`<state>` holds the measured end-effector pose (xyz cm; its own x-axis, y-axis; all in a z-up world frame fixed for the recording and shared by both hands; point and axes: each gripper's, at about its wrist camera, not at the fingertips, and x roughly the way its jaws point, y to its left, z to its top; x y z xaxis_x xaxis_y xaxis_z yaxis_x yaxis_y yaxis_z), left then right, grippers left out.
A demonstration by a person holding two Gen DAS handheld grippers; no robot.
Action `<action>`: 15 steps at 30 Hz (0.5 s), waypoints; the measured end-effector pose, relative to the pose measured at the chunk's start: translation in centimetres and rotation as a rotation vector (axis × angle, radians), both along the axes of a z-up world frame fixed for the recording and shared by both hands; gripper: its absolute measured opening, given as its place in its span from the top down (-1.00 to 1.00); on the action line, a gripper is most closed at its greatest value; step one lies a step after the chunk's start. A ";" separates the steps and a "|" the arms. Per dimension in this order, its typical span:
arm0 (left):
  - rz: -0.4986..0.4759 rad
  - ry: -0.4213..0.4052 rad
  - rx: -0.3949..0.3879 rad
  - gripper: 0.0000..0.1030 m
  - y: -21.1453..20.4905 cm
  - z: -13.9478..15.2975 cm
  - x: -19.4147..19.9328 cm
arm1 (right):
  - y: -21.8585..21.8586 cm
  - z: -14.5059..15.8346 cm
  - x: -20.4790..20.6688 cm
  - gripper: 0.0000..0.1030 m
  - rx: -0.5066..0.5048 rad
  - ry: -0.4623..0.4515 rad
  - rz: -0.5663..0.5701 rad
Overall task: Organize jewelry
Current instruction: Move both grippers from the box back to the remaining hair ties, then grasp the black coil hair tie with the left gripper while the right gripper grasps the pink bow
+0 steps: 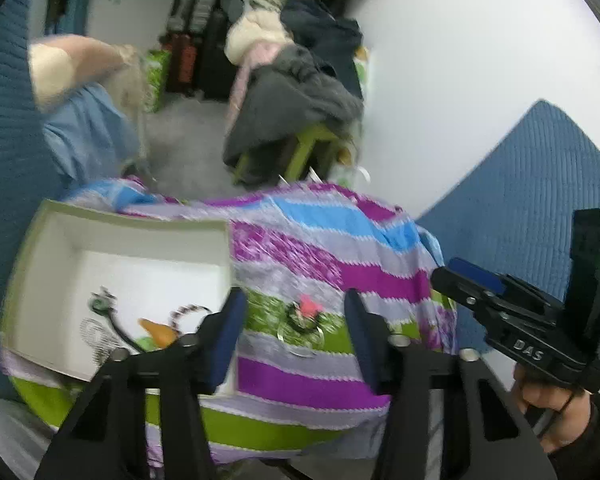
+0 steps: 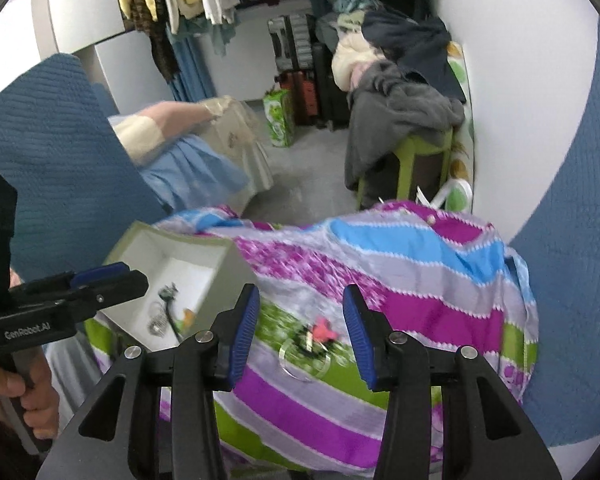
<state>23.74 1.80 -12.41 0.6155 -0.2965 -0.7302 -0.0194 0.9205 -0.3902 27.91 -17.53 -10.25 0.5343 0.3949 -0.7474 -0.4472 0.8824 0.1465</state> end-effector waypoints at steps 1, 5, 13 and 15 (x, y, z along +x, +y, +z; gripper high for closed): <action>-0.012 0.016 -0.003 0.17 -0.7 -0.6 0.2 | -0.5 -0.6 0.2 0.30 0.000 0.012 0.002; -0.048 0.064 -0.007 0.35 -3.1 -3.1 1.2 | -1.9 -3.5 1.4 0.41 0.028 0.085 0.016; -0.061 0.198 -0.067 0.55 -4.6 -9.2 3.3 | -2.0 -10.5 4.7 0.47 0.091 0.249 0.083; -0.054 0.228 -0.078 0.55 -4.9 -10.4 3.8 | -1.6 -12.1 5.4 0.47 0.089 0.280 0.103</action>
<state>27.50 -3.07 -22.79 0.4191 -0.3850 -0.8222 -0.0670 0.8900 -0.4510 33.32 -19.12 -22.36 0.2661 0.5070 -0.8198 -0.4647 0.8126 0.3517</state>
